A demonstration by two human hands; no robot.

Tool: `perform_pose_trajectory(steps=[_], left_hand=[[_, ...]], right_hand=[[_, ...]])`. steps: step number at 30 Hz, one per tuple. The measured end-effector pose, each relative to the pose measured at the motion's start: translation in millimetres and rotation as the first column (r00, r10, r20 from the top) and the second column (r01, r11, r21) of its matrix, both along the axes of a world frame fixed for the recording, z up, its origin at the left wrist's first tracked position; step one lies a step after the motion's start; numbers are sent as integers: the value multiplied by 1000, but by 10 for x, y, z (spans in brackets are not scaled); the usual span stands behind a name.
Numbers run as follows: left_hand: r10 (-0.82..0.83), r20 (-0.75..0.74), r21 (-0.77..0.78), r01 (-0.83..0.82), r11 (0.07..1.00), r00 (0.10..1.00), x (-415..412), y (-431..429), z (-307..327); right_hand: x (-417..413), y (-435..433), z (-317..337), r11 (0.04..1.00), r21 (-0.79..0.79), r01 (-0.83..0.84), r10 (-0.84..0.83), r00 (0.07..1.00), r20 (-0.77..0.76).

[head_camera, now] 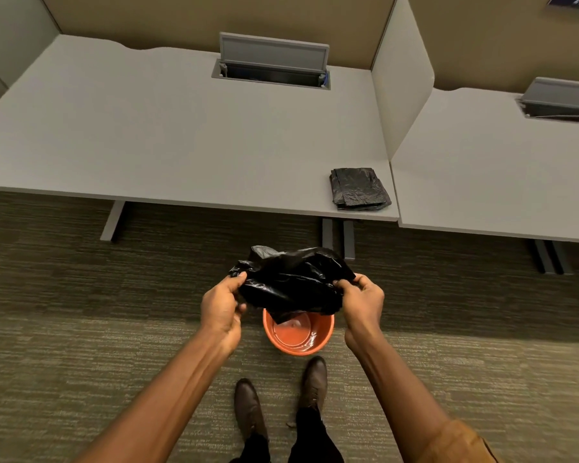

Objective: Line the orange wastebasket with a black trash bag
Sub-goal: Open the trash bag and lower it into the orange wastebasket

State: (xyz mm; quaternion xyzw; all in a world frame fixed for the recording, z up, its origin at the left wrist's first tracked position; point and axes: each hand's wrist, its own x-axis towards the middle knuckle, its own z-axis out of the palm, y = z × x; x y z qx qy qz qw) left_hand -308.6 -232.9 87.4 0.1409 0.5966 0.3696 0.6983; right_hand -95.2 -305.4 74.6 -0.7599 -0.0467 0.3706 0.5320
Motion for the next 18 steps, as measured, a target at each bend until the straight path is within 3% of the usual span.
perform_pose_trajectory(steps=[5,8,13,15,18], left_hand=[[47,201,-93,-29,995,978,18,5,-23],[155,301,-142,-117,983,941,42,40,-23],[294,344,-228,-225,947,892,-15,166,-144],[250,340,-189,-194,963,907,-55,212,-189],[122,176,-82,-109,991,977,-72,270,-240]], right_hand=[[35,-15,-23,993,42,109,-99,976,-192],[25,-39,-58,989,34,144,-130,957,-261],[17,-109,-225,993,-49,108,-116,964,-239],[14,-139,-285,993,-76,89,-104,970,-220],[-8,-180,-305,998,-51,38,-49,971,-234]])
